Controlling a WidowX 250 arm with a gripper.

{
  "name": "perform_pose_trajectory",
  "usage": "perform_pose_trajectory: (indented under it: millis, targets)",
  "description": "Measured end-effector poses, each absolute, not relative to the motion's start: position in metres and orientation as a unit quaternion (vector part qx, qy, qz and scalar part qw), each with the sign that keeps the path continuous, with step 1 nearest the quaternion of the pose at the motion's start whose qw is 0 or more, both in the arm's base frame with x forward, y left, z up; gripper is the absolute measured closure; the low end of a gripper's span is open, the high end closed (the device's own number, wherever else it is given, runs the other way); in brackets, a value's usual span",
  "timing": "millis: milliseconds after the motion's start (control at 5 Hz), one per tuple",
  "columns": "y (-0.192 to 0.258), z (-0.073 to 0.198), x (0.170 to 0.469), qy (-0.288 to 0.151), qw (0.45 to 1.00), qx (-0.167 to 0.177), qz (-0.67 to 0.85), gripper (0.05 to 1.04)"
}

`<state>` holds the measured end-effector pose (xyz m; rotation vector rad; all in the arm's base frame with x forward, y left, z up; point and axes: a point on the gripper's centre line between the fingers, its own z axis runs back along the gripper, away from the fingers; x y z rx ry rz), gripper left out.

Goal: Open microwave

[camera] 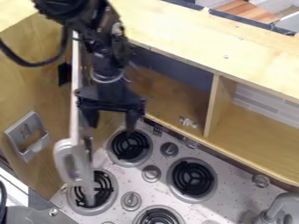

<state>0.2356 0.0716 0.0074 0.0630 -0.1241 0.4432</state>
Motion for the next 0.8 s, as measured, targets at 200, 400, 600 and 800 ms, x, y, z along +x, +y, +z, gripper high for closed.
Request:
perform_pose_trajectory:
  millis: [200,400,600,800]
  targets:
    - [0.087,0.004,0.228,-0.057,0.969,0.033,0.237,0.085]
    - [0.097,0.004,0.223,-0.051,0.967,0.038,0.245,0.085]
    - [0.101,0.003,0.219,-0.049,0.966,0.039,0.249,0.085]
    - [0.101,0.003,0.219,-0.047,0.966,0.038,0.25,0.085]
